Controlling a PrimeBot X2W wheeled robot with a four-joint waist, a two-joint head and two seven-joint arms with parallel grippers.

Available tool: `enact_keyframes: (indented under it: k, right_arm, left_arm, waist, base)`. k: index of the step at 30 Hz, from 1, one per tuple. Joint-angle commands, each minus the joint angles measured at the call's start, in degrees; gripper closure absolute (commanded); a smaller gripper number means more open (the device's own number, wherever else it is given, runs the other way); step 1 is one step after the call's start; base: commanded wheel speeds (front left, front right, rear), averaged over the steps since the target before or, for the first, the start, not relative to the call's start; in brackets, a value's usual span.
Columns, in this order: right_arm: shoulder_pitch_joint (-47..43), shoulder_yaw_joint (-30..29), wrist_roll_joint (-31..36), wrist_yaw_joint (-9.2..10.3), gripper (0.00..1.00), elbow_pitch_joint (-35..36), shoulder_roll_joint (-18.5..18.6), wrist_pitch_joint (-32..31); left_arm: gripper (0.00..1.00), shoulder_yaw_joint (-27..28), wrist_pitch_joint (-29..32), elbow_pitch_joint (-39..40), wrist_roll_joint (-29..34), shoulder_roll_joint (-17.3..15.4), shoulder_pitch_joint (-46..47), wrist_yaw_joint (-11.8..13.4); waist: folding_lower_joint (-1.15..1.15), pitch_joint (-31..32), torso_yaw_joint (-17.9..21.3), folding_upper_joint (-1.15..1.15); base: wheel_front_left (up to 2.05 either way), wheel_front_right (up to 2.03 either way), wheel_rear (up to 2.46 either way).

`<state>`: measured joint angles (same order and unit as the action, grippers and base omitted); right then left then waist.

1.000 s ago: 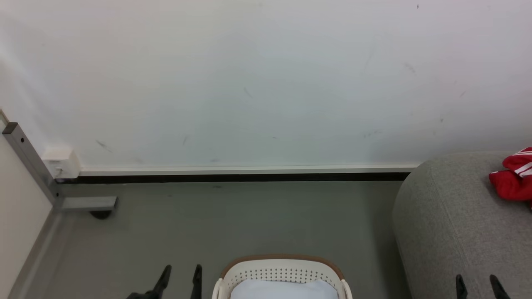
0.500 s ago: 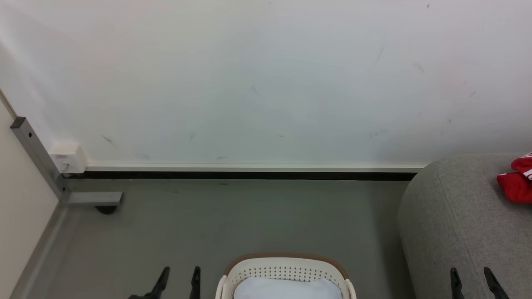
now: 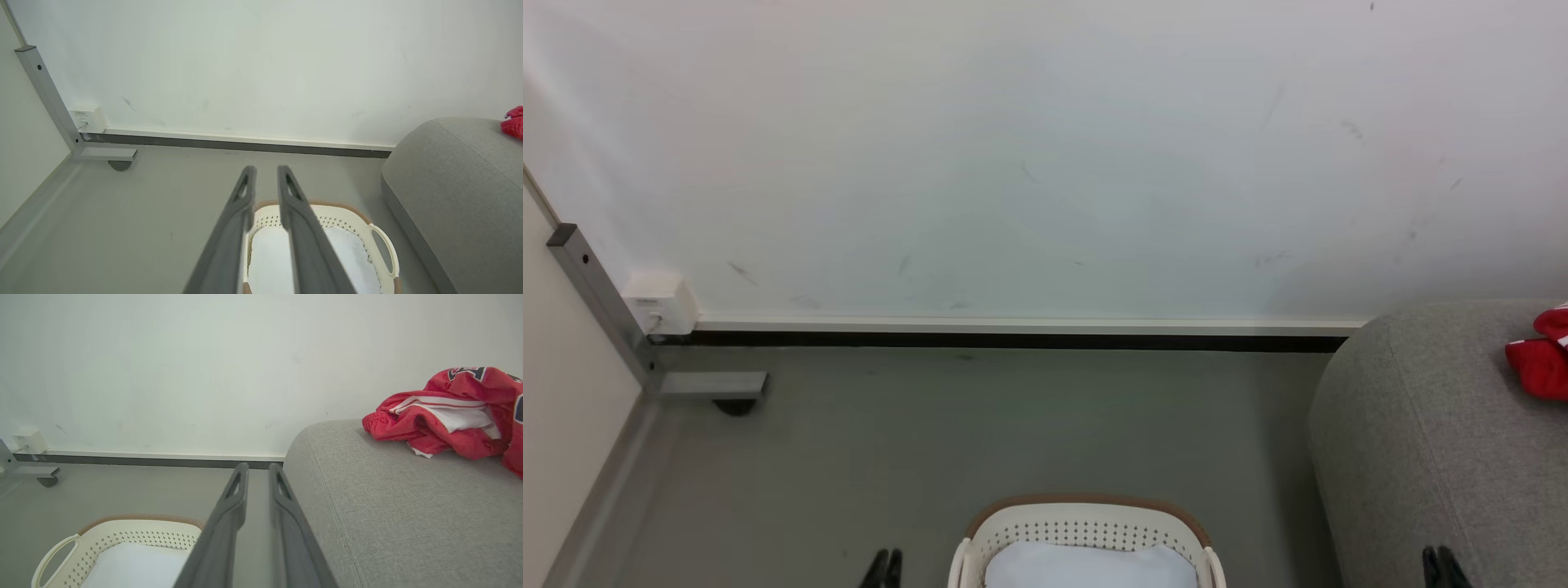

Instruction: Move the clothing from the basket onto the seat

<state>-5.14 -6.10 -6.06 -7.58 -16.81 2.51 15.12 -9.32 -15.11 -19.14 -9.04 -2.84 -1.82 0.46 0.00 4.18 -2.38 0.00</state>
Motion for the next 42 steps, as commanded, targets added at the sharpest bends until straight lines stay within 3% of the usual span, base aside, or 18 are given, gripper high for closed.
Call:
enact_keyframes:
  k: [1, 15, 42]
  right_arm:
    - [-0.2, -0.1, -0.4, 0.00, 1.00, -0.7, -0.3, -0.2]
    - [2.2, -0.3, -16.5, 0.02, 1.00, 0.0, -0.1, -4.3]
    - [5.4, -0.2, -40.2, 0.05, 1.00, 1.2, 0.2, -10.1]
  left_arm:
    - [1.00, 0.1, 0.2, -0.7, -0.4, 0.1, -0.2, 0.0]
    - [1.00, 3.1, 4.3, 0.4, -15.9, 0.0, 1.5, -1.5]
    - [1.00, 7.4, 10.1, 2.1, -38.8, 0.0, 3.9, -3.7]
  waist:
    - [0.00, 0.0, 0.0, 0.00]
    - [0.00, -0.5, 0.3, 0.00]
    - [0.00, -1.4, 0.8, 0.00]
  base:
    - [0.00, 0.00, 0.00]
    - [0.00, 0.00, 0.00]
    - [0.00, 0.00, 0.00]
